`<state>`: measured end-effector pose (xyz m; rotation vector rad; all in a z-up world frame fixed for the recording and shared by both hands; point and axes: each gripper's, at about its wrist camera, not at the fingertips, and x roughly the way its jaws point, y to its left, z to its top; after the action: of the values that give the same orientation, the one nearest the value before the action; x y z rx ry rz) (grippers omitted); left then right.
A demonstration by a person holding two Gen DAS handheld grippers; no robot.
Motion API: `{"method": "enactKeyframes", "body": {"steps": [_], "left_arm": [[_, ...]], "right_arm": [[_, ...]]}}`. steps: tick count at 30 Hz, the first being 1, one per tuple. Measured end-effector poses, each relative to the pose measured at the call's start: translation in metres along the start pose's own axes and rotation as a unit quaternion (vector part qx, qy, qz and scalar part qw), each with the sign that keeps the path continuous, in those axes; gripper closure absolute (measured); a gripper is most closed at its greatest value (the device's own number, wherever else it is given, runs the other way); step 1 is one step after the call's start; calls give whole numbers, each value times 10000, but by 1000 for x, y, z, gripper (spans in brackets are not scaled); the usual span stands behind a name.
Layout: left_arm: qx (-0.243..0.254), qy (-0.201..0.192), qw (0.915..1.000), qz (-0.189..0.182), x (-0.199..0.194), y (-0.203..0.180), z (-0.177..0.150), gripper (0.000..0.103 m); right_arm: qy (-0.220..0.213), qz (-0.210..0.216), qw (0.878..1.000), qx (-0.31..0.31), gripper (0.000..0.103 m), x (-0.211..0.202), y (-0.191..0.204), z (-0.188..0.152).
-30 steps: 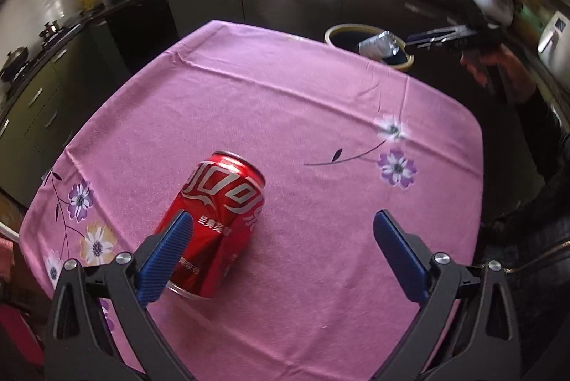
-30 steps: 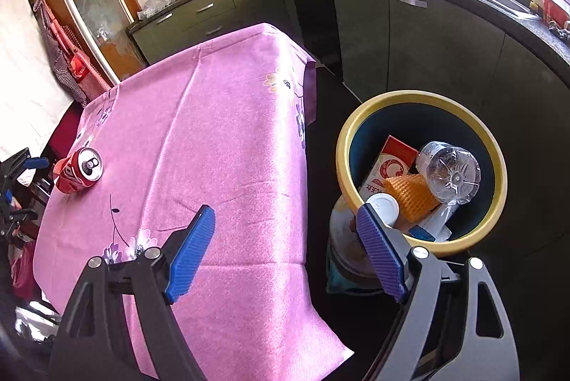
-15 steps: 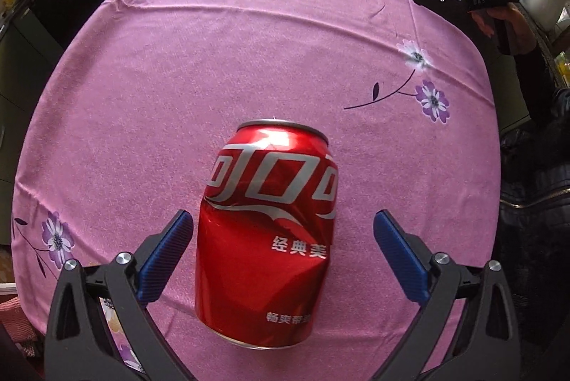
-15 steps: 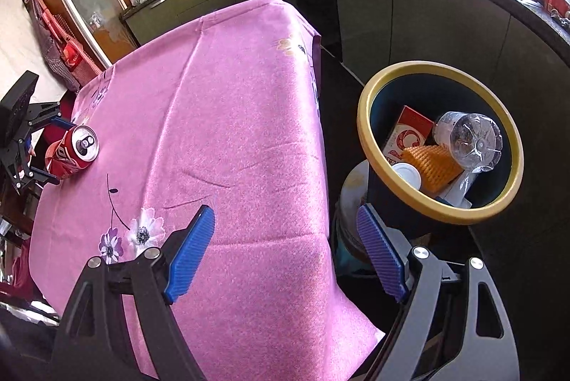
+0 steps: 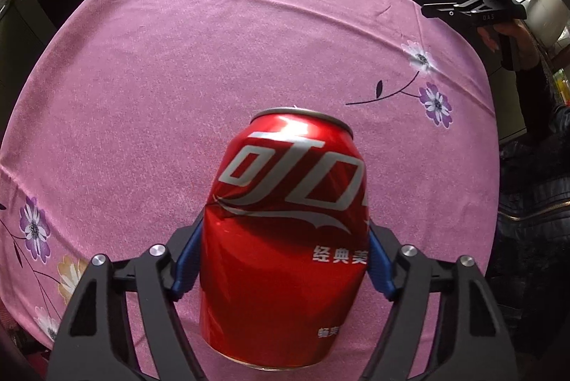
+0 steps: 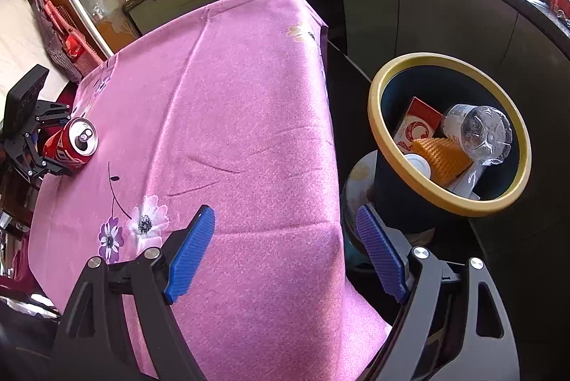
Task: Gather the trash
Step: 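Grasp the red cola can with the left gripper, then carry the cola can over the bin and hand it to the right gripper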
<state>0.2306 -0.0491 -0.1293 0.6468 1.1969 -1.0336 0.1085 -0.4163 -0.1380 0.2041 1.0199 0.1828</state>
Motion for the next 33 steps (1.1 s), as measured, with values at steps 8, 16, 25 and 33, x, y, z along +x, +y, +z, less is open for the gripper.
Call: {"method": "enactKeyframes", "body": {"steps": [8,16,25,33], "left_arm": [[-164,-169,9979,602,3,-12,-7,32],[-620,-961,9887,969,-35,-43,-10,32],[-932,-2356,9632,899,-76,-111,64,32],[-741,-2810,9567,197,-43,-156,200,32]], "right_arm": [[9,20,10000,-47,22,2,2,-5],[-96,62,9999,-2,22,-3,2,-11],[-534,-298,9980,162,22,-41,-10,-26],[-812,-583,9940,449,22,-72,-46,-49]]}}
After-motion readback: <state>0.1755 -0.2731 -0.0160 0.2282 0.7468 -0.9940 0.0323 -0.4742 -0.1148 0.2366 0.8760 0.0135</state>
